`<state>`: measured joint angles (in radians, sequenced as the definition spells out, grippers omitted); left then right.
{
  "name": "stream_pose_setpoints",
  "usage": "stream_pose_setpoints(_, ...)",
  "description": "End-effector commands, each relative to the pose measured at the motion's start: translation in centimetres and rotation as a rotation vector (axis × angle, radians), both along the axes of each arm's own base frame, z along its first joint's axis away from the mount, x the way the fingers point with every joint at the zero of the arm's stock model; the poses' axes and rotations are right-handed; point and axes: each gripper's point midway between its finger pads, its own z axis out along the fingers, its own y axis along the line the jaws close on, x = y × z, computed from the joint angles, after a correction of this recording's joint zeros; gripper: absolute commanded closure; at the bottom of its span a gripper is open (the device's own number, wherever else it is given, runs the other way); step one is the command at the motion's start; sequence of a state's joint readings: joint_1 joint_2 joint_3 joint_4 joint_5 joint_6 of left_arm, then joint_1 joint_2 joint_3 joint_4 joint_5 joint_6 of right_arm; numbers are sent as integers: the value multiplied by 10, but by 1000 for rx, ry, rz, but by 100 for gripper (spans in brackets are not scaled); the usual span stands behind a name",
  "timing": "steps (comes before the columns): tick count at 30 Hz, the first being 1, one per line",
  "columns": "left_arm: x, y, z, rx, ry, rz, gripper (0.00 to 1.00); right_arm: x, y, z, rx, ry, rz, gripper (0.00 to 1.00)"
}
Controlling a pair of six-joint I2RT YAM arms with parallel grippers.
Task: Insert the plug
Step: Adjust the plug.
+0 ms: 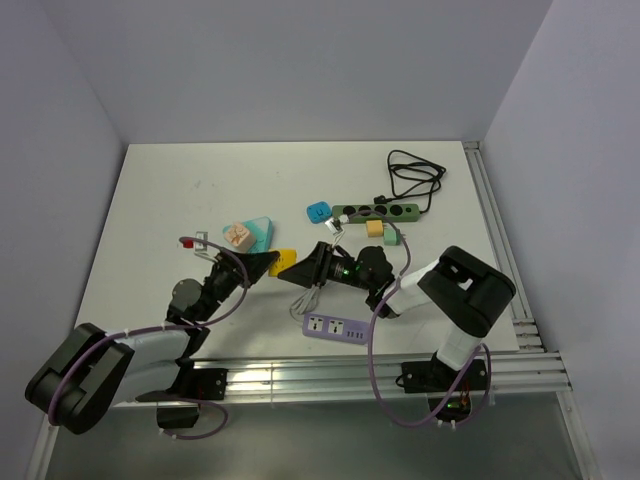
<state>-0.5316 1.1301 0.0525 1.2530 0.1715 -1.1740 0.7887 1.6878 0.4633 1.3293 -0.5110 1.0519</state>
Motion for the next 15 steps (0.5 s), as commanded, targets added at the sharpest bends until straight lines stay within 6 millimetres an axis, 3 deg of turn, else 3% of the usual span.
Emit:
stream_pose_setpoints(1, -19, 4, 71, -155, -240, -35, 100, 0, 4, 54, 125, -174, 9, 23)
stream_pose_setpoints(7, -20, 5, 70, -151, -237, -31, 100, 1, 3, 64, 123, -195, -5, 19)
stream_pose_setpoints(15, -18, 5, 68, -140, -230, -24, 99, 0, 1, 67, 121, -204, -10, 25)
